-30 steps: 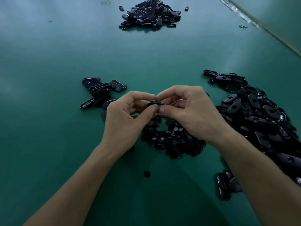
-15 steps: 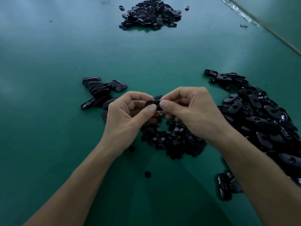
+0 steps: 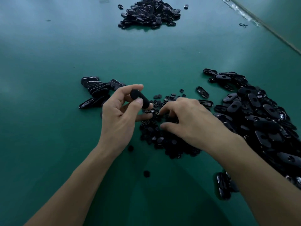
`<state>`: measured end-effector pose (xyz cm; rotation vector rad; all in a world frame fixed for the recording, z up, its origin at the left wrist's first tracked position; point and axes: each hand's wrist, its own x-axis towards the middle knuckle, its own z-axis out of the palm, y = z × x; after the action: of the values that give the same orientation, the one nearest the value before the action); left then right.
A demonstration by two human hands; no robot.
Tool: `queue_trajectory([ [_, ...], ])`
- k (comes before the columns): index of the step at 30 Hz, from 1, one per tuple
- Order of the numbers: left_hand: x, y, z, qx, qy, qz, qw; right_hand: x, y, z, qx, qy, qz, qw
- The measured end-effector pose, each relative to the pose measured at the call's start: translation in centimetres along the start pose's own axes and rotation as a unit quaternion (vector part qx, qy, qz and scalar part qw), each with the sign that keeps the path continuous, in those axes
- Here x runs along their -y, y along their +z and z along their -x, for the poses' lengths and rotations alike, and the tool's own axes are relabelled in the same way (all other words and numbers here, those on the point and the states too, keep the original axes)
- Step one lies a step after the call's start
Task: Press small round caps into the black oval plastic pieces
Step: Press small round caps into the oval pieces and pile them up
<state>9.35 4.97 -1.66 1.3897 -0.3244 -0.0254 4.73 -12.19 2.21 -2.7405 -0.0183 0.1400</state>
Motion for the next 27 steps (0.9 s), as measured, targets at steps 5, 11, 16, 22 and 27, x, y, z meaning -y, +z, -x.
queue_trajectory([
  [5, 0.0, 0.2, 0.0, 0.004, 0.005, -0.008, 1.0, 0.5, 0.5, 0.4, -0.022, -0.001, -0.015, 1.0],
  [11, 0.0, 0.2, -0.2, 0.0, -0.005, -0.011, 1.0, 0.9, 0.2, 0.3, -0.05, -0.015, 0.035, 0.998],
  [16, 0.2, 0.0, -0.2, 0.001, -0.01, -0.02, 1.0, 1.1, -0.1, 0.3, -0.049, -0.019, 0.043, 0.998],
  [22, 0.4, -0.1, -0.2, -0.003, -0.015, -0.016, 1.0, 0.8, -0.2, 0.0, -0.046, -0.009, -0.001, 0.999],
  [27, 0.5, -0.2, -0.2, -0.007, -0.025, -0.021, 0.999, 0.4, -0.9, 0.0, -0.033, 0.022, -0.025, 0.999],
])
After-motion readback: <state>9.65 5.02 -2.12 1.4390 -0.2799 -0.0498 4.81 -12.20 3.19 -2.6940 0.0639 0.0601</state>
